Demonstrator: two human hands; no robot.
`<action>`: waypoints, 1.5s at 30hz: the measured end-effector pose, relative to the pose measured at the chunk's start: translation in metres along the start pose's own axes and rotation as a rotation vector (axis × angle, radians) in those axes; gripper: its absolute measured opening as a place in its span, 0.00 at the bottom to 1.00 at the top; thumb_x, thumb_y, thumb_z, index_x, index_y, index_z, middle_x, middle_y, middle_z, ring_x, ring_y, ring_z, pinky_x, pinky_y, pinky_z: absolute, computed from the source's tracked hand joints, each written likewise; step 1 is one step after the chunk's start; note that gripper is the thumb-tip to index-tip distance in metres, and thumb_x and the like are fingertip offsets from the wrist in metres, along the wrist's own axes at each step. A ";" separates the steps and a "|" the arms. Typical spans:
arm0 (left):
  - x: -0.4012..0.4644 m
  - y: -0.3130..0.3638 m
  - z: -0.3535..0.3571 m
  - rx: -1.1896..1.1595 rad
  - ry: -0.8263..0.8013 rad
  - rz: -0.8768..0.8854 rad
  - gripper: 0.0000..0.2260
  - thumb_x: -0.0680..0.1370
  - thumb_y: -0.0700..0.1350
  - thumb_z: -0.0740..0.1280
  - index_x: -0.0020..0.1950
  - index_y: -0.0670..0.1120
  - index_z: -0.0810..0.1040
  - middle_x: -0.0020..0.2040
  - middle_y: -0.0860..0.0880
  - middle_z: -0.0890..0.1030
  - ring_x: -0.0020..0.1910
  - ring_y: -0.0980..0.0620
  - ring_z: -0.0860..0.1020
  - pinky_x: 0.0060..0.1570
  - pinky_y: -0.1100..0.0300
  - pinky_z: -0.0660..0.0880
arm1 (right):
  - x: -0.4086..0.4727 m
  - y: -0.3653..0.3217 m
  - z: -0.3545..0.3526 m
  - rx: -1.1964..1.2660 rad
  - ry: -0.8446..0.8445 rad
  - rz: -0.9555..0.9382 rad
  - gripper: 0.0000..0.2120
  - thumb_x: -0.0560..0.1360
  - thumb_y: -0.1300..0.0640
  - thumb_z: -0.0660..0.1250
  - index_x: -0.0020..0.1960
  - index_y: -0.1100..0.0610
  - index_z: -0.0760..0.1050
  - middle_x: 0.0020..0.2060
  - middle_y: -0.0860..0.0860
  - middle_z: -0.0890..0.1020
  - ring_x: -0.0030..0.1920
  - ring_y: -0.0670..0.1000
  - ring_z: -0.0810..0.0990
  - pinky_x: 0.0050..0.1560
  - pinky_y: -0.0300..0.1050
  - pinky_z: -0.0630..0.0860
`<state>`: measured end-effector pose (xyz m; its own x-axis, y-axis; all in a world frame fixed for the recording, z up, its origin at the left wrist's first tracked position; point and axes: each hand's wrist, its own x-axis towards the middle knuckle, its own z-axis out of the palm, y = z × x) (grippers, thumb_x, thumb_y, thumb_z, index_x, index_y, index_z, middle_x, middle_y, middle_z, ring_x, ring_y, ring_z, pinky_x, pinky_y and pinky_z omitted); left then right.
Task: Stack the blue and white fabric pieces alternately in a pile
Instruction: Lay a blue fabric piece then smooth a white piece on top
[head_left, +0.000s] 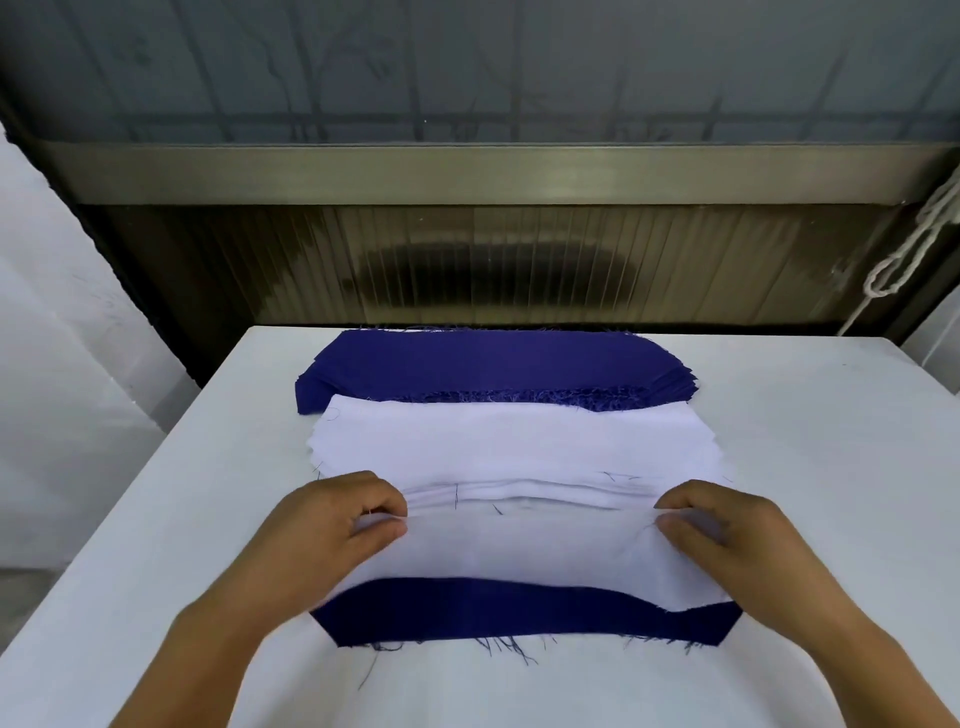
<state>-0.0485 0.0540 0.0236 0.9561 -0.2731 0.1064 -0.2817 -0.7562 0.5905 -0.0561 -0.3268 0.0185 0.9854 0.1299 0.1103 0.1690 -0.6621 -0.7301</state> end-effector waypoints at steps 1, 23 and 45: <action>0.003 0.001 -0.004 -0.025 -0.024 -0.031 0.08 0.76 0.46 0.70 0.44 0.60 0.77 0.46 0.61 0.81 0.46 0.59 0.79 0.45 0.66 0.74 | 0.005 -0.001 -0.003 -0.009 -0.040 0.032 0.10 0.76 0.58 0.68 0.41 0.45 0.79 0.37 0.39 0.81 0.39 0.39 0.78 0.38 0.29 0.70; -0.045 -0.023 0.061 0.241 0.237 0.241 0.11 0.74 0.43 0.59 0.42 0.48 0.81 0.48 0.59 0.79 0.47 0.62 0.74 0.48 0.67 0.69 | -0.037 0.056 0.030 -0.386 0.197 -0.410 0.14 0.72 0.59 0.57 0.42 0.57 0.83 0.48 0.46 0.82 0.52 0.44 0.76 0.56 0.36 0.69; -0.045 -0.022 0.061 0.175 0.211 0.228 0.10 0.77 0.55 0.63 0.40 0.53 0.79 0.43 0.61 0.75 0.40 0.59 0.73 0.44 0.64 0.68 | -0.042 0.044 0.026 -0.360 0.162 -0.342 0.17 0.77 0.45 0.58 0.44 0.50 0.84 0.53 0.40 0.81 0.54 0.39 0.76 0.58 0.29 0.67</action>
<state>-0.0906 0.0461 -0.0431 0.8576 -0.3313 0.3933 -0.4818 -0.7853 0.3890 -0.0907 -0.3419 -0.0356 0.8585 0.2863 0.4255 0.4507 -0.8171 -0.3595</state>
